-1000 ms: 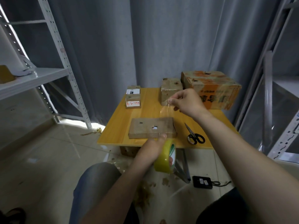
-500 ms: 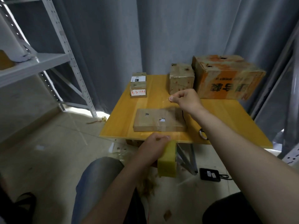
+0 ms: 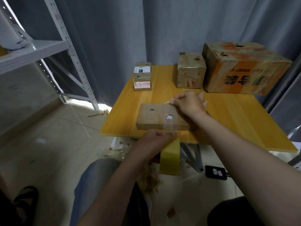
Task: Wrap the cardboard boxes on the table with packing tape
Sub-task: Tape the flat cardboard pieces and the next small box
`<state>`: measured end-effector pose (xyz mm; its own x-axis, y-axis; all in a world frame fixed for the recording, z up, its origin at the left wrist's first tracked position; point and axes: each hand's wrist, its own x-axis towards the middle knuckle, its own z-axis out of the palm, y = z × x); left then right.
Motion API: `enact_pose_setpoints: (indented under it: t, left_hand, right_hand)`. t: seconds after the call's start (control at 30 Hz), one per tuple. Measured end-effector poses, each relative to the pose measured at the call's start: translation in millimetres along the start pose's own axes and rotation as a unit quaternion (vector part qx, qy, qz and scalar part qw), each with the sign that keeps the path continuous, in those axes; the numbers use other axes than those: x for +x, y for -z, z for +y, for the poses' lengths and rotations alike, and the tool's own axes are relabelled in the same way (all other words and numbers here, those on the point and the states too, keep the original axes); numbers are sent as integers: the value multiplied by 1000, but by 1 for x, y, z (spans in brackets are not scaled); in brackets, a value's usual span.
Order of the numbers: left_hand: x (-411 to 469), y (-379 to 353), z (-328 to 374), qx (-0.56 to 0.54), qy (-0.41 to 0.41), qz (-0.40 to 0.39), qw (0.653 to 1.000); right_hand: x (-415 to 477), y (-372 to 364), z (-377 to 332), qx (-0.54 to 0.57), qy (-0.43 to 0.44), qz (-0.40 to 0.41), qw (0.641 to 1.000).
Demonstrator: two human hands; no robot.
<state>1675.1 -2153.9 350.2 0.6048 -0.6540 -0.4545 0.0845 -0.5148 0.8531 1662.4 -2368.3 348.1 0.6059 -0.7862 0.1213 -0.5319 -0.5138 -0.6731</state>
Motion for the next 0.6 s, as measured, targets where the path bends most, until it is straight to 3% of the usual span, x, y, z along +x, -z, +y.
enact_pose_setpoints:
  t: [0.1, 0.2, 0.33, 0.43, 0.5, 0.6]
  left_hand:
    - [3, -1, -2, 10, 2, 0, 1000]
    - [3, -3, -4, 11, 0, -2, 1000]
    - [5, -3, -7, 4, -3, -5, 1000]
    - [6, -3, -8, 7, -5, -7, 1000]
    - [6, -3, -9, 2, -4, -8, 1000]
    - [6, -5, -9, -17, -5, -12, 1000]
  right_hand:
    - [-3, -4, 3, -32, 20, 12, 999]
    - [-5, -5, 4, -141, 74, 31, 987]
    - [-6, 1, 2, -265, 80, 27, 960]
    - [-13, 6, -3, -234, 199, 76, 948]
    - [-20, 7, -9, -190, 266, 31, 944]
    - [-32, 0, -15, -181, 249, -127, 943]
